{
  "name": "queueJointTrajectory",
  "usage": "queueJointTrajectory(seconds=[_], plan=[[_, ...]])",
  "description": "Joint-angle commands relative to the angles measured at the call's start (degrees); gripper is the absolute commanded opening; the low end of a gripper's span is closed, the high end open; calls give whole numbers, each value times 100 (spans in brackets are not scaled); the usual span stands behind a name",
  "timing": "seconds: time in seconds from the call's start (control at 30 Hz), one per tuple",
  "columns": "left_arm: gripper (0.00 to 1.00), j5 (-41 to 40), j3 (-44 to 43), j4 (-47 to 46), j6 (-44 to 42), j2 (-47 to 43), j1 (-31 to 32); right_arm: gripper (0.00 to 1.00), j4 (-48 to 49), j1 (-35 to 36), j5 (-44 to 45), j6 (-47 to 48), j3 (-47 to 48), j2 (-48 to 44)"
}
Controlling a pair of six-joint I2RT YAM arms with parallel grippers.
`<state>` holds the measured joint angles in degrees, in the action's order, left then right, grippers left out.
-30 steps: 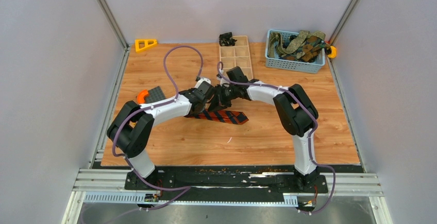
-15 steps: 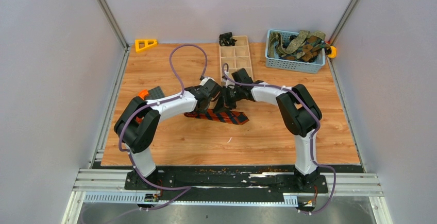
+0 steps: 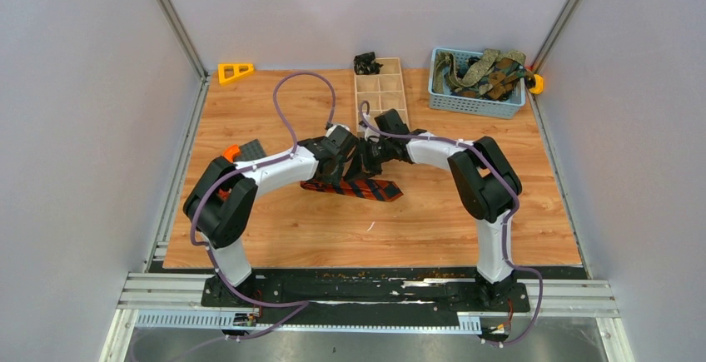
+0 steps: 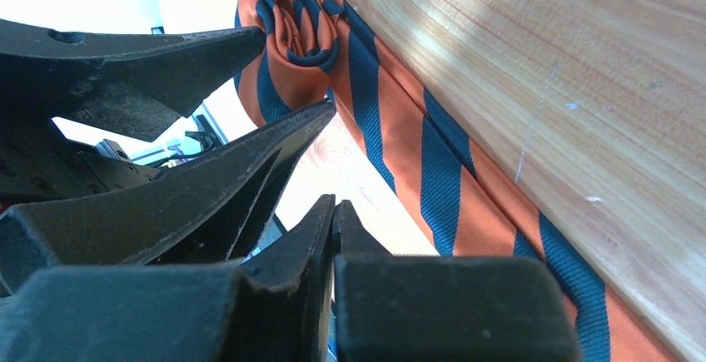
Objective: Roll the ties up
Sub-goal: Roll the tie at the center of the board.
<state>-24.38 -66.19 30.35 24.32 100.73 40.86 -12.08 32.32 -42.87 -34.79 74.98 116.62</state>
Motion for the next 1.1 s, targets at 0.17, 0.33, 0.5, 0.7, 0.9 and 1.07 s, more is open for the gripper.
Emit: queueJointTrajectory(seconds=[0.17,0.33,0.5,0.7,0.9,1.07], plan=[[60,372,100,-390,110,-361,53,2,4,2,111,137,170,-418],[66,339,155,-389,82,-604,45,2,-1,11,130,121,198,-433],[76,245,244,-374,-4,-998,32,2,-43,50,171,111,263,-444],[80,274,475,-481,-53,-1486,-116,2,-95,93,226,106,297,-495],[81,361,827,-616,-105,-2110,-373,2,-131,117,257,104,372,-551],[82,394,1385,-1009,-97,-2827,-751,2,-234,167,291,121,490,-593]])
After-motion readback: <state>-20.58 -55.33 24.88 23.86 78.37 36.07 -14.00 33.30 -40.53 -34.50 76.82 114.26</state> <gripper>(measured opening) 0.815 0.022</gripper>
